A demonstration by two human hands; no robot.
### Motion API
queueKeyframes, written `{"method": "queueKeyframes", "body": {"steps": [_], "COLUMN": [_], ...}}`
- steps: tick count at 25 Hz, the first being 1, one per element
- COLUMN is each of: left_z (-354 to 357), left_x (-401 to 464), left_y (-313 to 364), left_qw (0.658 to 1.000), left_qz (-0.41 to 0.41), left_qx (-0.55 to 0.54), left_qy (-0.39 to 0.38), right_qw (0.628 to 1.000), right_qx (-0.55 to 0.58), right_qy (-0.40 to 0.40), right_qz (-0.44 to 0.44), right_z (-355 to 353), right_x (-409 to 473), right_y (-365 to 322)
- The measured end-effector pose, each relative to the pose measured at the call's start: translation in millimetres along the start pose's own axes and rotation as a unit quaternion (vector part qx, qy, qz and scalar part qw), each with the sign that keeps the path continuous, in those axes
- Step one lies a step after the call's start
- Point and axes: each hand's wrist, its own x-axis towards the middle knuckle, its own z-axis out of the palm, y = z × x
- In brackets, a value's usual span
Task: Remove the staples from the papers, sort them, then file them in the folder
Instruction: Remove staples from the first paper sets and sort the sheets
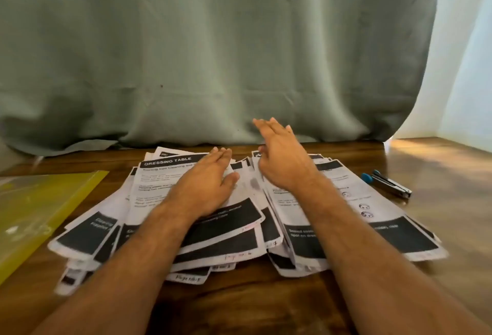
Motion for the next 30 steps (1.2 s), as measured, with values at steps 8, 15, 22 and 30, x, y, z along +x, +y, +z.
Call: {"method": "queueKeyframes", "body": {"steps": [8, 15, 22, 30], "left_z": [9.4, 8.4, 7.6, 0.8], "left_x": [-0.5, -2.5, -7.5, 38.0], "left_y": [15.7, 12.5, 10.5, 53.5], "left_qw": [0.993, 0.978, 0.982, 0.978], "left_qz": [0.043, 0.032, 0.040, -0.079], "left_qx": [-0.026, -0.013, -0.043, -0.193], "left_qy": [-0.109, -0.203, -0.180, -0.025], "right_qw": [0.990, 0.959, 0.911, 0.958], "right_qx": [-0.102, -0.065, -0.042, -0.120], "right_qy": [-0.091, -0.169, -0.291, -0.186], "right_qz": [0.043, 0.217, 0.290, 0.182], "right_z": [4.4, -18.7, -39.8, -17.3], "right_x": [1.7, -12.4, -32.4, -37.4], "right_y": [2.7, 39.8, 69.1, 41.5]}}
